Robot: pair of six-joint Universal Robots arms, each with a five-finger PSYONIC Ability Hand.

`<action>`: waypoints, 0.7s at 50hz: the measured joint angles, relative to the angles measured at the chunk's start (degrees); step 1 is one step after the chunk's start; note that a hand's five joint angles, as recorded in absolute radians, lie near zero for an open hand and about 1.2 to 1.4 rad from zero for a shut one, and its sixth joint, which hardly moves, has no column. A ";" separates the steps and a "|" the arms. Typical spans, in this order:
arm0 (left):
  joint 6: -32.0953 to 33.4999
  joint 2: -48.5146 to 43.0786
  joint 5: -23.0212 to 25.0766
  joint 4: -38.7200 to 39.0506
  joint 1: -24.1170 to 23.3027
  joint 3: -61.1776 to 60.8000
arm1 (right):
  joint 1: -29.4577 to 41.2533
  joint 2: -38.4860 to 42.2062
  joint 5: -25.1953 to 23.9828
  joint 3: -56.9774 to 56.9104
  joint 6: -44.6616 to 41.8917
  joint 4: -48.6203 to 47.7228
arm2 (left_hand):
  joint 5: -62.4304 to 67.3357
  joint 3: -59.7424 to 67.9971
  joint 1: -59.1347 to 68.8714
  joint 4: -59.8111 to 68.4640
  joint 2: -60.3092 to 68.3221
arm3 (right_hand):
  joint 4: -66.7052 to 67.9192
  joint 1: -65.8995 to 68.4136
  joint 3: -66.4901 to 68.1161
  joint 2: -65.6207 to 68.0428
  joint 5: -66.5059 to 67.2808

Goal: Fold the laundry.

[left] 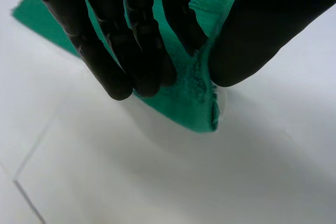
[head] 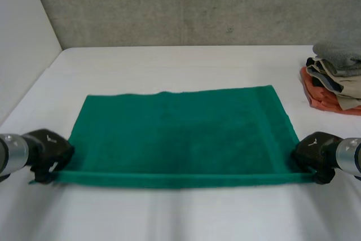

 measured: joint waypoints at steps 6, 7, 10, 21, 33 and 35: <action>-1.61 -3.17 -0.44 0.12 -2.52 6.17 | 1.70 2.29 -0.26 -4.24 4.33 -4.66 | 0.00 0.00 0.00 0.00 0.00 | 0.00 0.00 0.00 0.00 0.31; -2.23 -3.61 -0.53 0.32 -2.86 7.11 | 1.93 2.66 -0.28 -4.89 5.14 -5.45 | 0.00 0.00 0.00 0.00 0.00 | 0.01 0.00 0.00 0.00 0.44; -7.37 -7.43 -1.37 2.44 -5.39 15.07 | 3.33 5.19 -0.39 -9.52 10.48 -10.97 | 0.00 0.00 0.00 0.00 0.00 | 0.01 0.00 0.00 0.00 0.87; -18.41 -22.43 -11.74 6.06 -10.14 40.83 | 7.53 15.51 0.69 -27.49 22.85 -29.54 | 0.00 0.00 0.00 0.00 0.00 | 0.03 0.00 0.00 0.00 1.07; -20.91 -35.47 -15.90 11.19 -13.50 60.44 | 11.81 33.91 6.57 -51.40 24.20 -35.61 | -15.92 -17.81 -17.80 -17.33 -18.35 | -26.55 -25.10 -26.36 -26.97 -24.77; -21.36 -37.47 -15.79 11.66 -14.23 63.09 | 12.55 37.35 7.86 -55.47 24.09 -35.43 | -35.28 -35.65 -40.49 -36.85 -37.55 | -41.92 -40.77 -41.64 -42.56 -40.93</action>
